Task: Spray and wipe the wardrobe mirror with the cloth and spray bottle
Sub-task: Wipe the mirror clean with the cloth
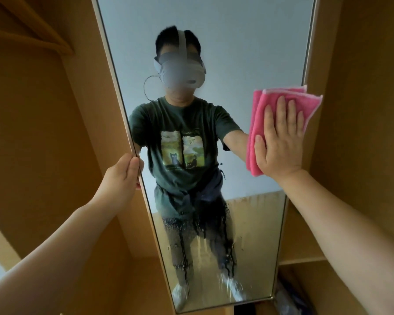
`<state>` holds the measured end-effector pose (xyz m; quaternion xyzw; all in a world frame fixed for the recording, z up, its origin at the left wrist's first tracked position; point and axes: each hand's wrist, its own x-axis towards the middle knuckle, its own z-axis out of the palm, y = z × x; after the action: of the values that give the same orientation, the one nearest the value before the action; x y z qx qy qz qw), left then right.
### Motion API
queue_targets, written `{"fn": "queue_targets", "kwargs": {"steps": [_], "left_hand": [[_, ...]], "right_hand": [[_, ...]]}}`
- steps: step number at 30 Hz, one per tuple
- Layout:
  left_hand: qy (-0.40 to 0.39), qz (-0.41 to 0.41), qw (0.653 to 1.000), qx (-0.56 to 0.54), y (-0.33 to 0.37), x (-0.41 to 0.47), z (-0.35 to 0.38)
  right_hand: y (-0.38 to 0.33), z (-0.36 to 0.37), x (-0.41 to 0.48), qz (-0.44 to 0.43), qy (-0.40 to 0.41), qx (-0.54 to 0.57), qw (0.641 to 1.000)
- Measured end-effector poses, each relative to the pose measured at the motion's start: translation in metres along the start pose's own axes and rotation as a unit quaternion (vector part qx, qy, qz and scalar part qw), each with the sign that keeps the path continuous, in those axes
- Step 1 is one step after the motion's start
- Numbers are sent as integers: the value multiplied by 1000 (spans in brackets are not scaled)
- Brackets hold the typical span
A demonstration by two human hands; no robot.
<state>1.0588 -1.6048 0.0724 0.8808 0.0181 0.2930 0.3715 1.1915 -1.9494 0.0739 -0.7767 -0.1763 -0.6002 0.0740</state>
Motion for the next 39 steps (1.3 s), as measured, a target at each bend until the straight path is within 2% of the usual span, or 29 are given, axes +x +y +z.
{"fn": "queue_targets", "kwargs": {"steps": [4,10,20,32,36,39], "left_hand": [[44,-26,998,-48,3,-16,12],[34,-114,989,-90,-12,-57,48],[42,-195,979,-50,-28,-86,77],[19,-186,979,-87,-58,-90,80],[27,-155,976,-153,-68,-94,89],[32,-124,978,-164,-80,-98,97]], "right_hand": [[-3,5,-28,-10,-10,11,1000],[1,11,-33,-21,9,39,999],[2,13,-46,-33,-4,46,998],[-11,37,-141,-30,-22,32,999],[-13,45,-155,-26,3,32,999],[-12,48,-156,-24,26,37,999]]}}
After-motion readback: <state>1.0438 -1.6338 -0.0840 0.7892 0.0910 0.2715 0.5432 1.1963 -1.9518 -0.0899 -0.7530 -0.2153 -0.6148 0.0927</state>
